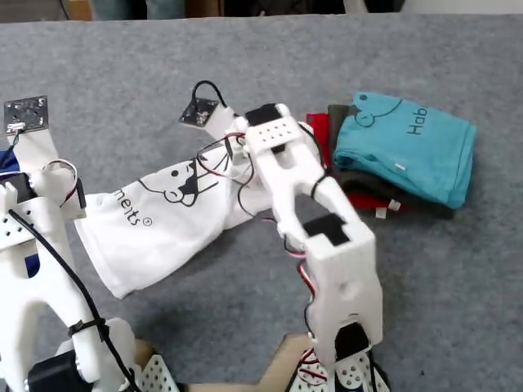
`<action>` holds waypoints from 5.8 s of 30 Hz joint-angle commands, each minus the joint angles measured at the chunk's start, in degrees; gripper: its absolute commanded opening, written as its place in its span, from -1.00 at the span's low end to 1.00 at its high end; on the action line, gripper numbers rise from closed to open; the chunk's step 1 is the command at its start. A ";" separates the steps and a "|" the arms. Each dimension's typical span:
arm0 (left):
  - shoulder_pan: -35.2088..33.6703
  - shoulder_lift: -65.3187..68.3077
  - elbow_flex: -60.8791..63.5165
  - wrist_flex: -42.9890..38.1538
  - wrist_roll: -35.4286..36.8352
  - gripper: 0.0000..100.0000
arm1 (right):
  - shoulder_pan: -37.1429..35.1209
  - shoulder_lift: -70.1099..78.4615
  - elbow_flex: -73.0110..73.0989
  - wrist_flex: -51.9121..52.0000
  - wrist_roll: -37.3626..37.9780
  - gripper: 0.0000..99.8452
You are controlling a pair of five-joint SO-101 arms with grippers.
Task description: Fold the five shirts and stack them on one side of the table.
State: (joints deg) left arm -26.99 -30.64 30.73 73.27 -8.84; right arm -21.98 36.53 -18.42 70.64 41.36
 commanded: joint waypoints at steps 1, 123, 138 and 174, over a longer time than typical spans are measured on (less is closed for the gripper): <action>-0.13 -0.44 -2.68 0.18 -0.53 -0.94 | -1.32 4.00 -8.40 0.53 -0.79 -0.97; 42.33 45.19 -50.33 13.36 20.04 -0.94 | 38.15 -12.26 -77.41 28.57 -9.58 -0.97; 47.69 63.82 -65.54 11.25 22.42 -0.94 | 37.63 -12.18 -77.23 28.40 -10.02 -0.97; -9.19 4.92 -19.38 9.49 7.03 -0.94 | -14.07 3.38 -29.23 8.53 -8.79 -0.97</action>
State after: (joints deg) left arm -32.79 -15.60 -4.35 89.80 0.31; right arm -34.46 36.53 -44.00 79.43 34.24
